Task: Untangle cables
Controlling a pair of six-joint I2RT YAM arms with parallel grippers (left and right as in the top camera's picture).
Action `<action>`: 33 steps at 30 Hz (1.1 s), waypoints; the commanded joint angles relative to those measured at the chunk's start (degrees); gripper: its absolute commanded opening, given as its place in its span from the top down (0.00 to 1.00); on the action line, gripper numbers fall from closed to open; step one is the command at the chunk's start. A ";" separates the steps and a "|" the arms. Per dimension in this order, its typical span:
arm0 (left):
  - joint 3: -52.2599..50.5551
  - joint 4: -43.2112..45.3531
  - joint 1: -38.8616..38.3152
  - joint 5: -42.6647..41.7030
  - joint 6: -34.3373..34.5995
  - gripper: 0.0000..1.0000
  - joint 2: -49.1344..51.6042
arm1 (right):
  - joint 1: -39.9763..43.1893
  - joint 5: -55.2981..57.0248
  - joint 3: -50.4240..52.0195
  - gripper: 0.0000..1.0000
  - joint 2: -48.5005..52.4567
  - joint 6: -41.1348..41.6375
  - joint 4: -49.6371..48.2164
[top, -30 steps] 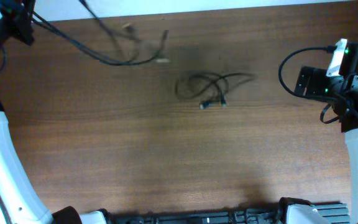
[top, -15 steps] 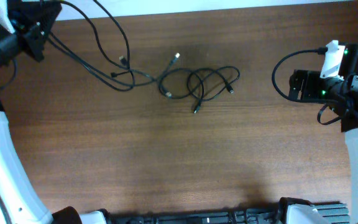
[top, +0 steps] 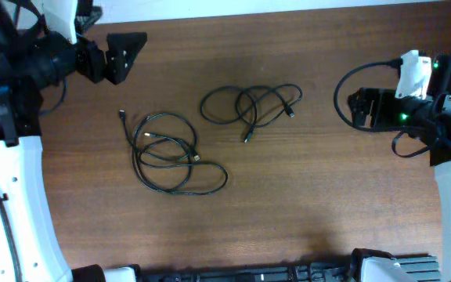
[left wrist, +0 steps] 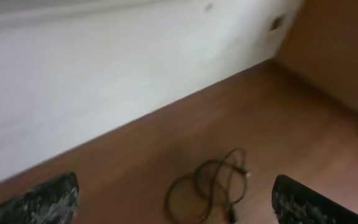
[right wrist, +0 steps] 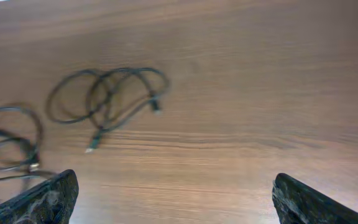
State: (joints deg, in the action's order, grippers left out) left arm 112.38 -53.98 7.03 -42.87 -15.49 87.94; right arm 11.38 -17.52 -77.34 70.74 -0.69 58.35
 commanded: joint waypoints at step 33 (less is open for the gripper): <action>0.92 -12.33 -0.02 25.35 -0.48 0.01 -1.05 | -43.28 -19.39 19.61 0.01 32.52 41.18 -31.04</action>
State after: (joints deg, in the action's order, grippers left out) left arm 112.42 -66.41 7.03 -17.69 -15.49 87.94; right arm -30.15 -35.97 -60.82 103.46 36.01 30.98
